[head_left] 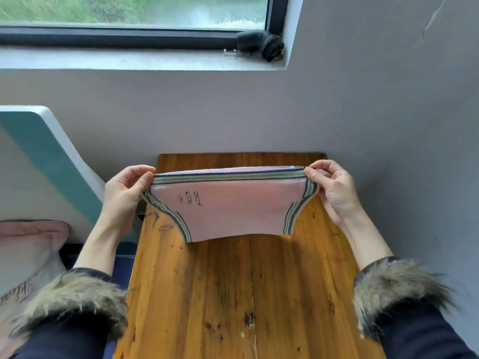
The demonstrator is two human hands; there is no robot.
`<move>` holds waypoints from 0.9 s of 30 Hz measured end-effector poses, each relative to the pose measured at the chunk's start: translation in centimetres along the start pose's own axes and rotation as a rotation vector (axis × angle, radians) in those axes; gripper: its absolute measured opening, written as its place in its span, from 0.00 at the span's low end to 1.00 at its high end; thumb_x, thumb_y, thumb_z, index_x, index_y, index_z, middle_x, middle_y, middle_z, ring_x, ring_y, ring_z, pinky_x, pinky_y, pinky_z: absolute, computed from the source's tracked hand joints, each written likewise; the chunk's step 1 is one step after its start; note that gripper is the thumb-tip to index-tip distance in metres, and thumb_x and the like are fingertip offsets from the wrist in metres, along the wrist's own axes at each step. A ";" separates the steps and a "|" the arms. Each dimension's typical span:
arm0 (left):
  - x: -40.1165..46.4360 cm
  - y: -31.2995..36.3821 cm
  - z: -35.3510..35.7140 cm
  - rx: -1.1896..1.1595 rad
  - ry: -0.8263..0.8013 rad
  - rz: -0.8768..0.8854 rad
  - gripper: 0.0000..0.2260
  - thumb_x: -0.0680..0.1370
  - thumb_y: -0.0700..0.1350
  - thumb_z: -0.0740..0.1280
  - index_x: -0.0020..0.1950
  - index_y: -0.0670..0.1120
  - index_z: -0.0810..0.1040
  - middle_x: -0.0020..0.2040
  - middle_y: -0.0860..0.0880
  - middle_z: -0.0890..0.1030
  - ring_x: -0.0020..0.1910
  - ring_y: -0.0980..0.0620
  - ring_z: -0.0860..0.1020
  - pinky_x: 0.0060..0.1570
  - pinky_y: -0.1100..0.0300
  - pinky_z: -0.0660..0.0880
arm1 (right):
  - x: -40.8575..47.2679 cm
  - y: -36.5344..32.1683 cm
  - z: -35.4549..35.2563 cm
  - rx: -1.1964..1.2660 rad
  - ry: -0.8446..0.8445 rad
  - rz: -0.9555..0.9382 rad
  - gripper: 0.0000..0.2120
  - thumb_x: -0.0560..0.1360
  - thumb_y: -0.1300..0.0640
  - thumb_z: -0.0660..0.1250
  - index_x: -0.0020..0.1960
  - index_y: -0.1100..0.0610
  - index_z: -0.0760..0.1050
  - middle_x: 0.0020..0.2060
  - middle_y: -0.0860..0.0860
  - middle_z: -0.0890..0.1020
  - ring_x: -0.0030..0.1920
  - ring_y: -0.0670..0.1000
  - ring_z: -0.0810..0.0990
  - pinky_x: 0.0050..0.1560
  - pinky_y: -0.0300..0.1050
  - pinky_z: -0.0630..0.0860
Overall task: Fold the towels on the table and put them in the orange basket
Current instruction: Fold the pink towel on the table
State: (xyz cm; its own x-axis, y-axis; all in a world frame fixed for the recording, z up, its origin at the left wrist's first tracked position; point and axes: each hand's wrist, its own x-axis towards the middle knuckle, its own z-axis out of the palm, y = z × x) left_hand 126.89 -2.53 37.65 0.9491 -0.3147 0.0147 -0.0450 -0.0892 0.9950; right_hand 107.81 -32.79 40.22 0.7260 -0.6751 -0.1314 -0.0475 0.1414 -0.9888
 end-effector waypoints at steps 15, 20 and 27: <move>-2.8 -3.5 -1.3 0.012 -0.122 -0.242 0.09 0.76 0.39 0.67 0.42 0.52 0.81 0.38 0.52 0.78 0.33 0.56 0.74 0.31 0.63 0.70 | -0.8 2.0 -1.1 -0.428 -0.189 0.145 0.07 0.73 0.64 0.68 0.44 0.54 0.81 0.38 0.55 0.82 0.40 0.52 0.78 0.42 0.46 0.74; 0.1 -11.1 1.4 0.206 0.013 -0.240 0.09 0.76 0.37 0.66 0.43 0.51 0.80 0.38 0.51 0.77 0.38 0.56 0.73 0.38 0.66 0.70 | 4.2 10.0 0.9 -0.551 -0.196 0.175 0.12 0.77 0.65 0.61 0.53 0.54 0.80 0.51 0.49 0.80 0.49 0.45 0.77 0.44 0.32 0.72; 4.7 -18.4 3.0 0.334 0.048 -0.172 0.09 0.77 0.40 0.65 0.55 0.46 0.80 0.44 0.55 0.79 0.40 0.60 0.74 0.46 0.65 0.73 | 9.6 18.2 2.7 -0.567 -0.113 0.189 0.13 0.80 0.63 0.58 0.57 0.56 0.79 0.53 0.48 0.79 0.58 0.48 0.75 0.60 0.44 0.73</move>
State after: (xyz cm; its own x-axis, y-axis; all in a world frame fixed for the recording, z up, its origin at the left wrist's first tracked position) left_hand 131.24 -5.21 19.07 0.9649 -0.2240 -0.1371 0.0245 -0.4428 0.8963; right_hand 115.79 -34.76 21.10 0.7365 -0.5902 -0.3305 -0.5178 -0.1776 -0.8368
